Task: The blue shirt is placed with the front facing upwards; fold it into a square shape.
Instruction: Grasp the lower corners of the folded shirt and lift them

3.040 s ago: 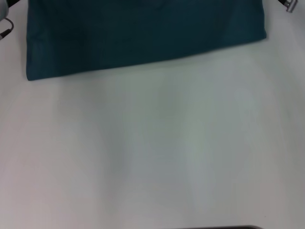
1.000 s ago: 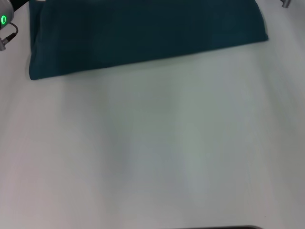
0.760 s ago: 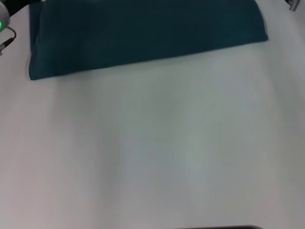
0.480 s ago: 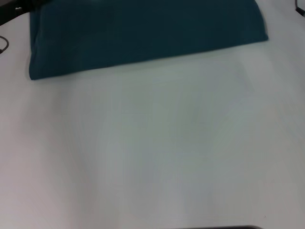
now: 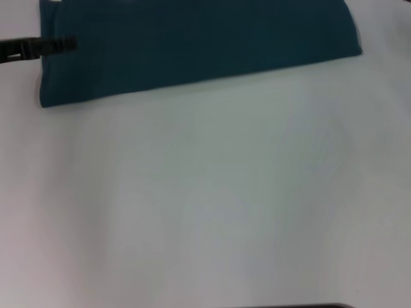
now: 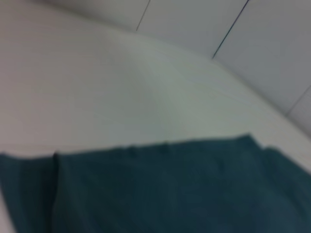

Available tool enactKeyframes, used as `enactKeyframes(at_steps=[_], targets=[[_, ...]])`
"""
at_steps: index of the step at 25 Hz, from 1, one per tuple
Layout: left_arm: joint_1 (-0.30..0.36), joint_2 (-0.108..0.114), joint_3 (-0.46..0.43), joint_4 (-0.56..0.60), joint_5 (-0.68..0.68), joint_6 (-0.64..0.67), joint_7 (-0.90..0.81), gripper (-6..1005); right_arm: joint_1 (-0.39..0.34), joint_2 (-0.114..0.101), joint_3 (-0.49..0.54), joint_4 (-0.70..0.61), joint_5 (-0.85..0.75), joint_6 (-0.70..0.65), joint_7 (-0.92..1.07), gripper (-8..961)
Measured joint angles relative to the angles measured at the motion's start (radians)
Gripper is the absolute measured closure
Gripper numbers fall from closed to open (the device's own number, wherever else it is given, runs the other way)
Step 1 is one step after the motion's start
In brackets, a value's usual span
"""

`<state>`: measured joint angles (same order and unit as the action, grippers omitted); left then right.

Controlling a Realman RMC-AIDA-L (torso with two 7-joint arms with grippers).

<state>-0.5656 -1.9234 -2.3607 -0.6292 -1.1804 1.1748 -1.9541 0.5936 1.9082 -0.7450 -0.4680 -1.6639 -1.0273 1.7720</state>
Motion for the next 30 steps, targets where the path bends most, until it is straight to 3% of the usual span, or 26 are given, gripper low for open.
enactKeyframes(at_steps=[6, 12, 19, 30], targets=[[-0.047, 0.014, 0.001, -0.083, 0.254, 0.022, -0.223, 80, -0.009, -0.044, 0.002, -0.041, -0.202, -0.027, 0.179, 20], [-0.1, 0.013, -0.007, -0.077, 0.432, 0.016, -0.3, 80, 0.0, -0.046, 0.005, -0.073, -0.301, -0.028, 0.254, 21], [-0.119, 0.014, -0.01, -0.061, 0.536, -0.023, -0.386, 81, 0.022, -0.053, 0.007, -0.079, -0.342, -0.028, 0.285, 23], [-0.178, 0.017, -0.009, 0.046, 0.551, -0.053, -0.46, 81, 0.042, -0.058, -0.001, -0.087, -0.345, -0.022, 0.286, 23]])
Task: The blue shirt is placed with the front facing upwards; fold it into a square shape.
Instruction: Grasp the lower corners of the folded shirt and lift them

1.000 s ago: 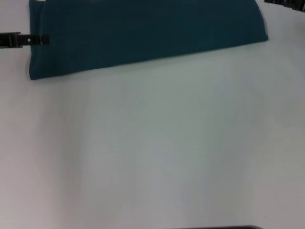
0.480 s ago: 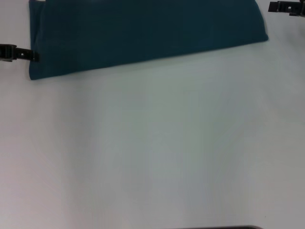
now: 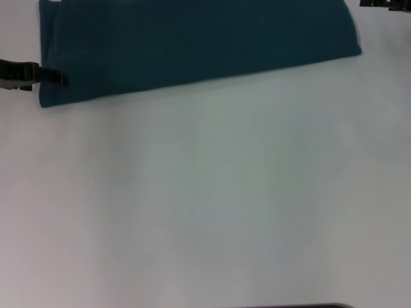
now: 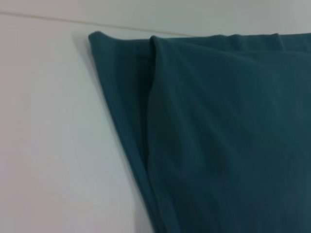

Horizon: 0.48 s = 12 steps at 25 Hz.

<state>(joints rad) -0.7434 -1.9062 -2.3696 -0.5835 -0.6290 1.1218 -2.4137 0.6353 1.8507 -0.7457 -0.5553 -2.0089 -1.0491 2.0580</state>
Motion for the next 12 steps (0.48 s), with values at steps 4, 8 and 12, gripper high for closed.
enactKeyframes(at_steps=[4, 8, 12], targets=[[-0.001, -0.003, 0.005, 0.01, 0.012, -0.018, -0.017, 81, 0.004, -0.003, 0.0, 0.0, -0.003, 0.0, 0.0, 22], [-0.002, -0.005, 0.005, 0.029, 0.014, -0.024, -0.018, 81, 0.006, -0.004, -0.001, 0.0, -0.005, -0.003, 0.001, 23], [-0.004, -0.008, 0.006, 0.033, 0.014, -0.022, -0.018, 81, 0.005, -0.004, -0.001, 0.001, -0.016, -0.005, 0.003, 23]])
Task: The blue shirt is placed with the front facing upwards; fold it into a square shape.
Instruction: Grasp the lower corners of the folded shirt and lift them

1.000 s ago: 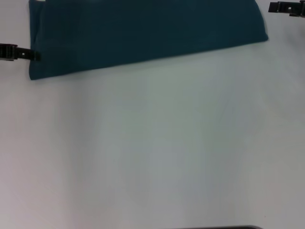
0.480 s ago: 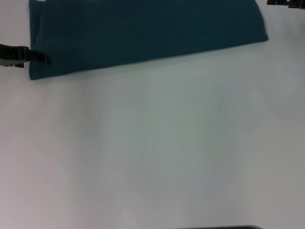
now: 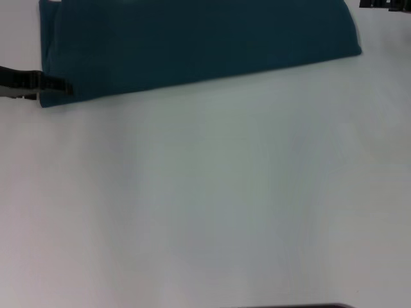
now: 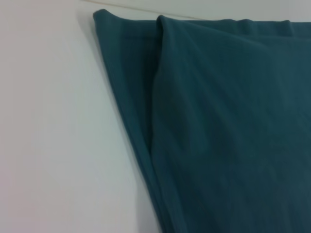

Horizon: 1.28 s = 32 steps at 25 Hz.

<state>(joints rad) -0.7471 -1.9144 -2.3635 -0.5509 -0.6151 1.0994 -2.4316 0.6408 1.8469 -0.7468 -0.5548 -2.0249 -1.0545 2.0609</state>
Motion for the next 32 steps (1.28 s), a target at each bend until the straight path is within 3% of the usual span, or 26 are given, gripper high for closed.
enactKeyframes(at_steps=[19, 32], targets=[[-0.016, -0.005, 0.001, -0.01, -0.005, 0.068, 0.0, 82, -0.001, 0.0, 0.0, 0.002, -0.002, -0.001, 0.001, 23], [-0.018, -0.006, 0.001, -0.007, 0.0, 0.041, -0.001, 80, 0.001, 0.002, 0.0, 0.001, -0.007, -0.001, -0.001, 23]])
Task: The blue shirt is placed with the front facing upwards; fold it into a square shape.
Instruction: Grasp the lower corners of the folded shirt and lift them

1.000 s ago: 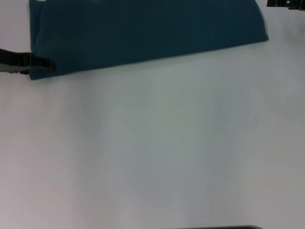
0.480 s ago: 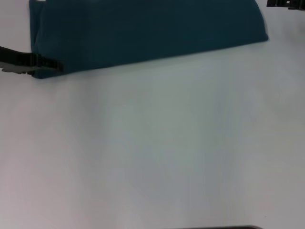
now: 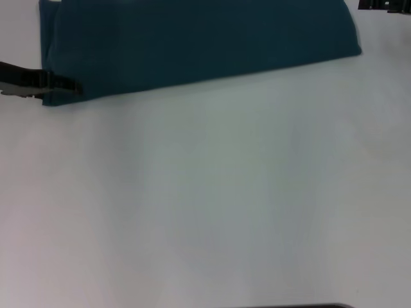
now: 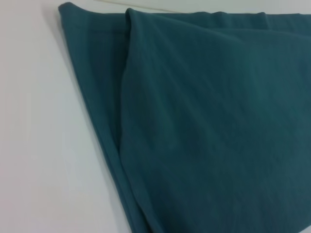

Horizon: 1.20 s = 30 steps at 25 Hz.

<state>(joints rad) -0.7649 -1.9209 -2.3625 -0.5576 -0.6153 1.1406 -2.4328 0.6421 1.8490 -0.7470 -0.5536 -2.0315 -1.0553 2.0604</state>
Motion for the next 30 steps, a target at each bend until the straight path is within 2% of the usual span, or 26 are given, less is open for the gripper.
enactKeyframes(at_steps=[9, 23, 30], targets=[[-0.009, -0.003, -0.008, 0.003, 0.012, -0.01, -0.041, 81, 0.001, 0.002, 0.0, -0.002, -0.003, 0.005, 0.002, 22], [-0.017, 0.006, -0.003, 0.01, 0.022, 0.03, -0.138, 81, 0.004, 0.001, 0.0, -0.002, -0.002, 0.008, -0.006, 23], [-0.021, 0.003, 0.0, 0.01, 0.036, -0.002, -0.149, 82, 0.004, -0.002, 0.0, -0.002, -0.002, 0.008, -0.008, 22]])
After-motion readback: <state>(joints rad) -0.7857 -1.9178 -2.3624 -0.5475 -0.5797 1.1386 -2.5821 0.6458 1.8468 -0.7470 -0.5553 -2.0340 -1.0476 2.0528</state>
